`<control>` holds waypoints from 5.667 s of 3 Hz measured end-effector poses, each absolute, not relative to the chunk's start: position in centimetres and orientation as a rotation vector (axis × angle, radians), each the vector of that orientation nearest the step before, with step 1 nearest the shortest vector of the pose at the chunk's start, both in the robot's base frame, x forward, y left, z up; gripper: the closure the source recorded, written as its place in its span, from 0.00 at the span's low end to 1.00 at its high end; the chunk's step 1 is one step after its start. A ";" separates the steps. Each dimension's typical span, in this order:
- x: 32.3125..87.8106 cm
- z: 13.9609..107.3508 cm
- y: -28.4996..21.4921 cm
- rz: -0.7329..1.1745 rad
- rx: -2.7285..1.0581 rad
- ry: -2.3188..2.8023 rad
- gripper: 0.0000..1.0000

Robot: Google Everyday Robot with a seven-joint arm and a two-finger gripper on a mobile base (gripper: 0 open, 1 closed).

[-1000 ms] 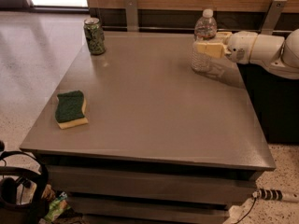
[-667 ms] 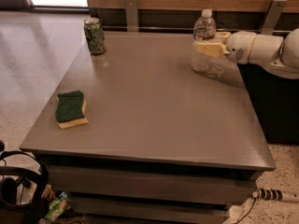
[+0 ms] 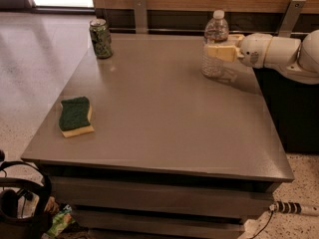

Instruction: Move water bottle near sponge

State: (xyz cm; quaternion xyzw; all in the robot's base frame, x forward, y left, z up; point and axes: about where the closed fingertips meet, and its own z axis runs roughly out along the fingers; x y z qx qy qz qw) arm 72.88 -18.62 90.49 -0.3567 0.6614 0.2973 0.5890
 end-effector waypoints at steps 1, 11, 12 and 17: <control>72.6 91.8 -18.1 0.711 -0.821 1.541 1.00; 53.0 91.4 1.5 0.944 -1.058 1.423 1.00; 52.3 90.6 3.8 0.987 -1.041 1.390 1.00; 50.4 89.4 9.0 0.920 -1.135 1.388 1.00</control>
Offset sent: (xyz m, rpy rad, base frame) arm -0.0448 0.0256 0.0736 0.0446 0.0003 -0.0376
